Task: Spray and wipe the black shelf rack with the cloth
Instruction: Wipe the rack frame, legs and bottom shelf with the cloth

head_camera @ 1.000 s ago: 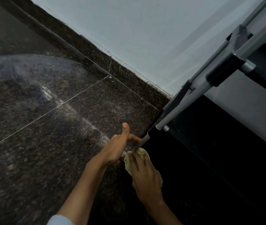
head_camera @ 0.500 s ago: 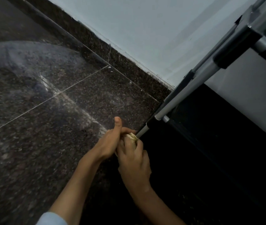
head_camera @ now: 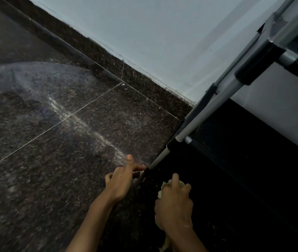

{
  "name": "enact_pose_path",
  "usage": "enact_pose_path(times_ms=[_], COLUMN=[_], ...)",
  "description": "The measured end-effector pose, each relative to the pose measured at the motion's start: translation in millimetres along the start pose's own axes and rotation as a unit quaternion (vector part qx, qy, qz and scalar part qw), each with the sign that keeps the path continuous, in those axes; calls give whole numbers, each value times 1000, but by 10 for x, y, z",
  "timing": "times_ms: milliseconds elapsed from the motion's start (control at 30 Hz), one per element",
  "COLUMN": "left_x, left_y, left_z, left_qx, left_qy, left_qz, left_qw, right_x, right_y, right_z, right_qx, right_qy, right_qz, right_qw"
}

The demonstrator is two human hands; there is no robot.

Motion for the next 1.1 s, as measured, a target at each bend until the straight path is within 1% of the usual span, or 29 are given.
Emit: enact_pose_path(times_ms=[33, 67, 100, 133, 200, 267, 333, 367, 433, 533, 600, 633, 700, 767, 833, 867, 933, 967, 1033, 1067, 1100], left_x=[28, 52, 73, 85, 107, 94, 56, 42, 55, 102, 124, 130, 133, 125, 123, 108, 113, 141, 151, 141, 131], left_y=[33, 89, 140, 186, 237, 243, 224, 243, 263, 311, 332, 322, 302, 291, 277, 289, 316, 296, 335, 387, 375], left_z=[27, 66, 103, 131, 156, 140, 108, 100, 104, 136, 139, 131, 122, 112, 101, 95, 111, 106, 103, 112, 103], left_qx=[-1, -5, -7, -8, -10, -4, 13, 13, 17, 10, -6, -10, -8, -9, -8, -8, -7, -6, -8, -13, -15], left_qy=[-1, 1, 7, 13, 29, 22, -3, -13, -18, 11, 11, 3, -14, -31, -30, -26, -13, -6, -4, -8, -10], left_qz=[15, 16, 6, -26, -109, -125, -111, -93, -80, -129, -150, -151, -138, -123, -101, -98, -120, -126, -125, -132, -146], left_qw=[1000, 1000, 1000, 1000, 994, 992, 994, 996, 997, 992, 989, 988, 990, 992, 994, 995, 993, 992, 992, 991, 989], right_x=[-14, -91, -194, -313, -386, -331, -145, 2, 111, 3, -99, -199, -338, -241, -166, -151, -218, -198, -145, -109, -122], right_y=[-7, 35, 118, 223, 404, 506, 534, 526, 453, 154, 35, 59, 255, 451, 479, 470, 392, 333, 151, 76, 19], right_z=[-28, -66, -104, -136, -129, -38, 63, 103, 100, 74, 12, -48, -130, -85, 23, 61, 28, 4, 0, 15, 25], right_qx=[0, -6, -26, -52, -106, -139, -147, -133, -100, -23, -9, -19, -64, -104, -113, -125, -124, -111, -48, -26, -5], right_qy=[3, -12, -57, -116, -180, -188, -165, -137, -117, -74, -68, -87, -153, -144, -144, -124, -139, -143, -104, -68, -51], right_qz=[17, 35, 44, 44, 54, 30, 9, -3, -8, 24, 37, 46, 72, 88, 69, 58, 58, 50, 63, 78, 85], right_qw=[1000, 999, 997, 991, 976, 972, 975, 982, 988, 997, 997, 995, 983, 980, 981, 983, 981, 982, 991, 994, 995])
Point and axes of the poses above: each hand's wrist, its own z-axis towards the middle knuckle, its own x-axis out of the palm, y = z × x, the point moved 10 cm from there along z, towards the middle knuckle, and after that the axes turned 15 degrees about -z, right-handed, at the moved point
